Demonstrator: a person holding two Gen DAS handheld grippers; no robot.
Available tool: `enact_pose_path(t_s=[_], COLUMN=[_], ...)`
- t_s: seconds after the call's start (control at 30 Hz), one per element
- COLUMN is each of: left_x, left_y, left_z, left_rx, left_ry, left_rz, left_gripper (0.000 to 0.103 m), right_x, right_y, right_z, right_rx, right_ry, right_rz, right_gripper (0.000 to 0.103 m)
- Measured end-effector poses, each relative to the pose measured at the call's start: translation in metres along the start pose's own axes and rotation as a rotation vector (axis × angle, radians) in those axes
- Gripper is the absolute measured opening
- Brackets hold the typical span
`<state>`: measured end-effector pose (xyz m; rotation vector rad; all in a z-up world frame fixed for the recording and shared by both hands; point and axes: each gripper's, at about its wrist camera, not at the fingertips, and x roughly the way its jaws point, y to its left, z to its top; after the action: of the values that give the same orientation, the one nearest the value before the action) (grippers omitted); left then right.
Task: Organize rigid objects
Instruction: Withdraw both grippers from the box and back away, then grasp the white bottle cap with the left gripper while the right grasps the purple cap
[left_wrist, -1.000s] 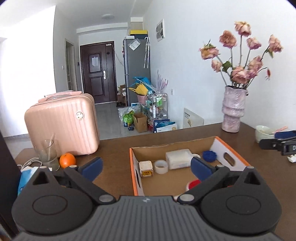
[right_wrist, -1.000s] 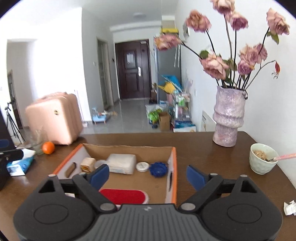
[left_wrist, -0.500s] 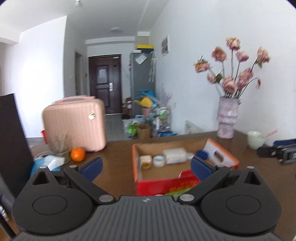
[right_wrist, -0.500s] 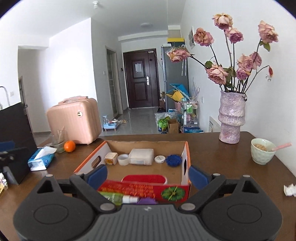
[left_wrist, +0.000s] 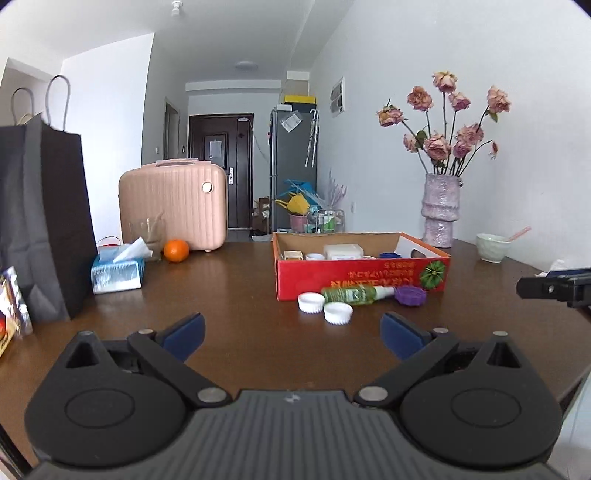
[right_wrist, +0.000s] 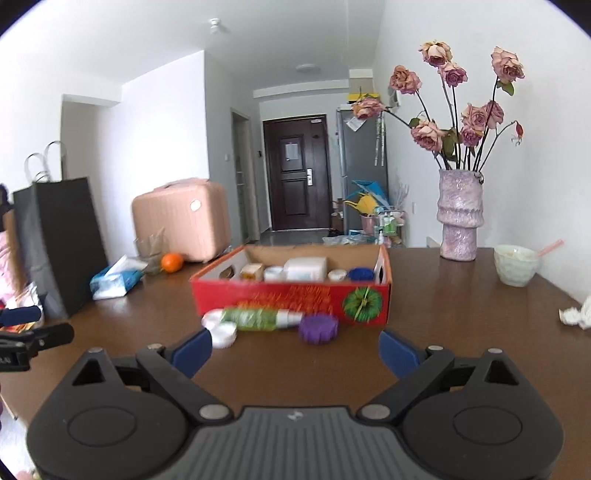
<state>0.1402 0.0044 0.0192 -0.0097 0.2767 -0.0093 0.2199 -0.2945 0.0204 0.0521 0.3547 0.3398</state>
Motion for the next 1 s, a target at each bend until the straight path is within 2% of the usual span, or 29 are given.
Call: enact_pose_path(t_s=[0.07, 0.17, 0.4, 0.53, 0.67, 0.77, 0.87, 0.93, 1.0], left_x=[-0.005, 0.003, 0.034, 0.058, 0.094, 0.128, 0.175, 0.206, 0.229], left_y=[0.0, 0.0, -0.006, -0.013, -0.019, -0.027, -0.033, -0.037, -0.038], left_z=[-0.015, -0.021, -0.017, -0.017, -0.009, 0.004, 0.016, 0.021, 0.023], left_rx=[-0.041, -0.048, -0.057, -0.03, -0.05, -0.009, 0.022, 0.02, 0.005], left_ry=[0.061, 0.15, 0.196, 0.234, 0.279, 0.257, 0.307, 0.363, 0.394], left_rz=[0.012, -0.038, -0.084, -0.066, -0.082, -0.11, -0.143, -0.154, -0.16], left_gripper=[0.103, 0.103, 0.103, 0.103, 0.103, 0.103, 0.102, 0.093, 0.088], right_x=[-0.013, -0.02, -0.002, 0.018, 0.048, 0.078, 0.114, 0.142, 0.171], right_y=[-0.001, -0.005, -0.006, -0.008, -0.011, -0.017, -0.021, -0.023, -0.026], right_z=[-0.017, -0.035, -0.043, -0.041, -0.035, -0.023, -0.005, 0.006, 0.014], right_rx=[0.015, 0.067, 0.05, 0.033, 0.026, 0.023, 0.002, -0.019, -0.018], right_ry=[0.021, 0.071, 0.109, 0.142, 0.172, 0.199, 0.217, 0.238, 0.265], right_rz=[0.028, 0.054, -0.013, -0.037, -0.037, -0.056, -0.05, -0.045, -0.045], right_gripper=[0.098, 0.098, 0.098, 0.098, 0.098, 0.096, 0.096, 0.094, 0.089])
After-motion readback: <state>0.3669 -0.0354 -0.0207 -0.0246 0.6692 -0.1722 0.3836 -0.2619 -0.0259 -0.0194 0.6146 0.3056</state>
